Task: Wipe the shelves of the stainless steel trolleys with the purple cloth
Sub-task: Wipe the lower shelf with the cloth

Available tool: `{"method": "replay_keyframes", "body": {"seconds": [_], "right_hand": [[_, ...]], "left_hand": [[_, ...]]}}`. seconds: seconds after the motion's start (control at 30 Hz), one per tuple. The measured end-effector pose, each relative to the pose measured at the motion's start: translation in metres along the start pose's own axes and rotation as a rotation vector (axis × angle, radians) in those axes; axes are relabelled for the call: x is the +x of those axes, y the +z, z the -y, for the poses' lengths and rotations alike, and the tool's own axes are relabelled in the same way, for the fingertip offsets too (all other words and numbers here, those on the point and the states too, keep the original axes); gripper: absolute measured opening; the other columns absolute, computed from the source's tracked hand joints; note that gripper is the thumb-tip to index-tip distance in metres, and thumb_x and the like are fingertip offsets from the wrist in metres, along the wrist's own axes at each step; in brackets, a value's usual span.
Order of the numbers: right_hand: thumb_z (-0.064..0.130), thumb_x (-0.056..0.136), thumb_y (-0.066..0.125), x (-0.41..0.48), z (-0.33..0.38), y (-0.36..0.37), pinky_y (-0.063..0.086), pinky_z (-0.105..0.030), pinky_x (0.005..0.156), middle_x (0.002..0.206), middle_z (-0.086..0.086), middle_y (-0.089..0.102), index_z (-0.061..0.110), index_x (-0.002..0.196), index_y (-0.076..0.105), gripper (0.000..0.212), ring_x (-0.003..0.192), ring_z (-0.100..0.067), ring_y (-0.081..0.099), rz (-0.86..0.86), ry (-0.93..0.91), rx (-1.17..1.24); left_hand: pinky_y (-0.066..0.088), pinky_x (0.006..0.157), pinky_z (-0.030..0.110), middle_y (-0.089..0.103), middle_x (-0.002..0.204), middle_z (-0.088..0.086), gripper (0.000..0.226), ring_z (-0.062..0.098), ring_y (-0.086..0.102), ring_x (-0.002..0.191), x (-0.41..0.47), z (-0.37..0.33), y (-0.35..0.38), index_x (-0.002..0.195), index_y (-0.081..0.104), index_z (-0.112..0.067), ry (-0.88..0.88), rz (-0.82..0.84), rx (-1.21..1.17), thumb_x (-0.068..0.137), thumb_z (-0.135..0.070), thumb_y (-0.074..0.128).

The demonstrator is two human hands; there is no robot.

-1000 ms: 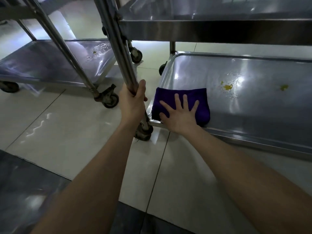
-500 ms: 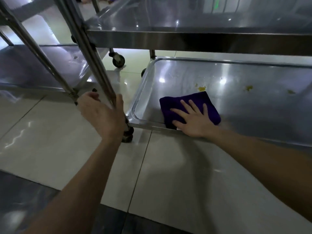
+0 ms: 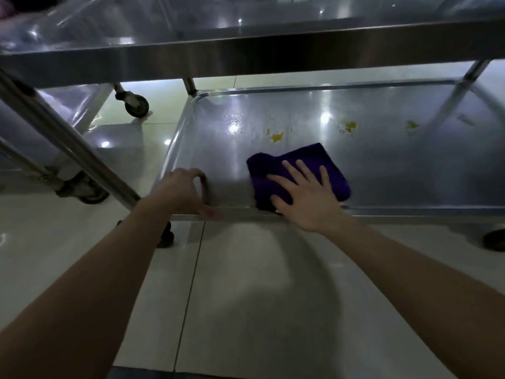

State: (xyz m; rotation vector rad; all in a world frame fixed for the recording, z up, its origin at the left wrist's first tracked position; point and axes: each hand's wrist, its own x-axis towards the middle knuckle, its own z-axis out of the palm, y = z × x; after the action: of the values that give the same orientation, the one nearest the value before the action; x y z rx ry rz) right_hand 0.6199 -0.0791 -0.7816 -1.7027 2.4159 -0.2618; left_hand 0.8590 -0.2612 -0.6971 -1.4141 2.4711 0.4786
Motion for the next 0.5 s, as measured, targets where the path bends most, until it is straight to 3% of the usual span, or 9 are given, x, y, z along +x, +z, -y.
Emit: {"method": "replay_keyframes", "body": {"seconds": [0.17, 0.3, 0.5], "right_hand": [[0.088, 0.089, 0.023, -0.001, -0.043, -0.018, -0.014, -0.070, 0.125, 0.181, 0.004, -0.002, 0.061, 0.163, 0.013, 0.080, 0.166, -0.029, -0.009, 0.069, 0.184, -0.030], [0.090, 0.090, 0.022, 0.057, 0.020, -0.005, -0.019, -0.084, 0.111, 0.179, -0.014, -0.012, 0.063, 0.164, 0.004, 0.081, 0.160, -0.052, -0.018, 0.111, 0.137, -0.082], [0.090, 0.095, 0.018, 0.118, 0.091, 0.003, -0.019, -0.086, 0.111, 0.178, -0.016, -0.019, 0.056, 0.167, 0.005, 0.081, 0.159, -0.052, -0.024, 0.154, 0.062, -0.097]], "left_hand": [[0.051, 0.110, 0.051, 0.065, 0.131, 0.005, 0.111, 0.029, 0.059, 0.130, -0.001, -0.007, 0.001, 0.132, 0.059, -0.039, 0.048, 0.006, 0.009, 0.037, -0.084, 0.095], [0.039, 0.121, 0.051, 0.048, 0.157, 0.007, 0.130, 0.030, 0.036, 0.152, 0.000, -0.010, 0.000, 0.153, 0.044, -0.039, 0.023, 0.022, 0.062, 0.041, -0.084, 0.093], [0.044, 0.114, 0.054, 0.033, 0.165, 0.006, 0.129, 0.035, 0.036, 0.150, 0.003, -0.007, -0.003, 0.155, 0.039, -0.043, -0.021, 0.052, 0.070, 0.045, -0.078, 0.096]]}}
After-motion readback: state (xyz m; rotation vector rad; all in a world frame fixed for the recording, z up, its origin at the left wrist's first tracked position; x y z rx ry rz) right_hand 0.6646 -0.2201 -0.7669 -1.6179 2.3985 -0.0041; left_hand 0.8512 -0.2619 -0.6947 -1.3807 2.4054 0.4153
